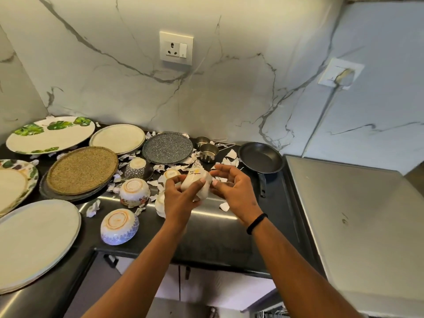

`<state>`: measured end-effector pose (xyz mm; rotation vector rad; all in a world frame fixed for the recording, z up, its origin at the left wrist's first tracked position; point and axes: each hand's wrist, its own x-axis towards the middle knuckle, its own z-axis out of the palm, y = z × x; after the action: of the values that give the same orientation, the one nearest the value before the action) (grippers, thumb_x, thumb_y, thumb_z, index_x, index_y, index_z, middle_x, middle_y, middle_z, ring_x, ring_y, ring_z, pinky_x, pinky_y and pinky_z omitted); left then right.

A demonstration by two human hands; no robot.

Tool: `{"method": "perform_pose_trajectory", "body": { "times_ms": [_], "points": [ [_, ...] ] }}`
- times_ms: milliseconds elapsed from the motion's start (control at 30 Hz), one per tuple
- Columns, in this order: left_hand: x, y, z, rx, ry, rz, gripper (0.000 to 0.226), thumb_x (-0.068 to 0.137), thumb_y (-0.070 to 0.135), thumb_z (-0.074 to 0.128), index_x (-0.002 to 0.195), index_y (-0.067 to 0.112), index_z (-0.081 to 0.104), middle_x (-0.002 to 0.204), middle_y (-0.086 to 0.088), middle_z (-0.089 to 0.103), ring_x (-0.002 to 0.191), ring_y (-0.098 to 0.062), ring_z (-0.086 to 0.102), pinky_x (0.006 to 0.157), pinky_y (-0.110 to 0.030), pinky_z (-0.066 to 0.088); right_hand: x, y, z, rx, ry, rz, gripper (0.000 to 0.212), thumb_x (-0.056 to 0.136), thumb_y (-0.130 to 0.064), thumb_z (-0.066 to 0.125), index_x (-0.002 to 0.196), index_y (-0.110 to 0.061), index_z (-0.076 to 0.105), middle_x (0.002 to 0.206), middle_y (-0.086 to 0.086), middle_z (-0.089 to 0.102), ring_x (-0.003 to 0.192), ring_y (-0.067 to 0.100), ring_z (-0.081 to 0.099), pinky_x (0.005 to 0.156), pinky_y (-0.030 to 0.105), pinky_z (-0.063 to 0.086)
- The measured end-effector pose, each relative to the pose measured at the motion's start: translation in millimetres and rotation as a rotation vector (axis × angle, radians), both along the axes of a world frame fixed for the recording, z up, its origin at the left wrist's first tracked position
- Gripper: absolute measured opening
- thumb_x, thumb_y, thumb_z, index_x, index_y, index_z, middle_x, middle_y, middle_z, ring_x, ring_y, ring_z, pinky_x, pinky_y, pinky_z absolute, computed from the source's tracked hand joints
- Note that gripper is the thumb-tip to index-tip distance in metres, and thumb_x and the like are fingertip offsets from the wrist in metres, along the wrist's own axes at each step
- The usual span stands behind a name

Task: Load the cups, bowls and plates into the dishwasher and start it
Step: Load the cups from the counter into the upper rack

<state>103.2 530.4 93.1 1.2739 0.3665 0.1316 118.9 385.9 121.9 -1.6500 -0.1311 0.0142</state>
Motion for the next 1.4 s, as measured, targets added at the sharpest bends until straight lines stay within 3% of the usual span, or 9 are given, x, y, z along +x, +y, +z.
{"method": "perform_pose_trajectory", "body": {
  "times_ms": [167, 333, 500, 633, 733, 833, 1033, 1300, 1400],
  "points": [
    [-10, -20, -5, -0.122, -0.016, -0.084, 0.046, 0.089, 0.019, 0.074, 0.127, 0.010, 0.050, 0.115, -0.016, 0.065, 0.102, -0.032, 0.069, 0.072, -0.041, 0.062, -21, -19, -5, -0.094, 0.010, -0.106, 0.030, 0.087, -0.008, 0.074, 0.116, -0.015, 0.068, 0.112, 0.004, 0.070, 0.103, 0.024, 0.069, 0.087, 0.046, 0.060],
    [-14, -51, 4, -0.235, -0.026, -0.181, 0.074, 0.068, 0.043, 0.078, 0.127, 0.004, 0.055, 0.119, -0.025, 0.066, 0.106, -0.041, 0.069, 0.072, -0.045, 0.060, -36, -48, 5, -0.100, 0.009, -0.151, 0.030, 0.088, -0.014, 0.075, 0.117, -0.014, 0.068, 0.113, 0.004, 0.070, 0.100, 0.022, 0.071, 0.085, 0.044, 0.061],
    [-24, -88, 16, -0.228, -0.049, -0.324, 0.041, 0.096, 0.028, 0.064, 0.128, 0.006, 0.052, 0.123, -0.023, 0.064, 0.110, -0.039, 0.067, 0.084, -0.053, 0.060, -55, -87, 13, -0.038, 0.019, -0.210, 0.027, 0.091, -0.016, 0.071, 0.117, -0.013, 0.065, 0.116, 0.007, 0.067, 0.106, 0.021, 0.068, 0.083, 0.038, 0.062],
    [-41, -138, 20, -0.191, -0.046, -0.447, 0.054, 0.084, 0.032, 0.072, 0.128, 0.009, 0.052, 0.123, -0.020, 0.065, 0.109, -0.036, 0.069, 0.088, -0.054, 0.059, -84, -136, 12, -0.006, 0.051, -0.298, 0.025, 0.092, -0.019, 0.069, 0.116, -0.018, 0.064, 0.117, 0.006, 0.069, 0.105, 0.020, 0.069, 0.082, 0.034, 0.062],
    [-61, -186, 21, -0.163, -0.053, -0.541, 0.062, 0.077, 0.031, 0.076, 0.130, 0.010, 0.052, 0.124, -0.018, 0.065, 0.107, -0.033, 0.070, 0.081, -0.044, 0.061, -113, -185, 10, 0.034, 0.075, -0.389, 0.030, 0.093, -0.017, 0.069, 0.122, -0.011, 0.064, 0.117, 0.008, 0.070, 0.105, 0.021, 0.070, 0.085, 0.037, 0.061],
    [-82, -235, 20, -0.109, -0.045, -0.629, 0.061, 0.075, 0.033, 0.076, 0.127, 0.011, 0.056, 0.122, -0.015, 0.067, 0.106, -0.031, 0.071, 0.084, -0.046, 0.061, -147, -235, 7, 0.128, 0.104, -0.474, 0.028, 0.091, -0.017, 0.072, 0.117, -0.010, 0.066, 0.113, 0.011, 0.072, 0.101, 0.024, 0.072, 0.085, 0.041, 0.061],
    [-124, -332, 21, 0.013, 0.013, -0.799, 0.035, 0.093, 0.028, 0.069, 0.121, 0.008, 0.065, 0.110, -0.016, 0.073, 0.100, -0.033, 0.072, 0.080, -0.041, 0.061, -213, -320, 5, 0.388, 0.097, -0.686, 0.029, 0.089, -0.014, 0.074, 0.115, -0.002, 0.065, 0.107, 0.017, 0.074, 0.093, 0.024, 0.073, 0.072, 0.031, 0.061],
    [-193, -454, 6, 0.094, 0.060, -1.043, 0.025, 0.096, 0.025, 0.065, 0.112, 0.006, 0.068, 0.105, -0.025, 0.072, 0.094, -0.037, 0.072, 0.074, -0.040, 0.062, -311, -419, -30, 0.537, 0.130, -0.901, 0.030, 0.090, -0.024, 0.074, 0.114, -0.006, 0.069, 0.104, 0.014, 0.074, 0.085, 0.025, 0.073, 0.074, 0.032, 0.059],
    [-215, -483, -8, 0.125, 0.098, -1.150, 0.029, 0.098, 0.029, 0.062, 0.115, 0.006, 0.067, 0.103, -0.025, 0.073, 0.090, -0.035, 0.073, 0.070, -0.038, 0.060, -345, -445, -52, 0.590, 0.146, -0.983, 0.029, 0.090, -0.023, 0.074, 0.112, -0.005, 0.070, 0.103, 0.017, 0.074, 0.084, 0.027, 0.071, 0.081, 0.042, 0.061]
  ]
}}
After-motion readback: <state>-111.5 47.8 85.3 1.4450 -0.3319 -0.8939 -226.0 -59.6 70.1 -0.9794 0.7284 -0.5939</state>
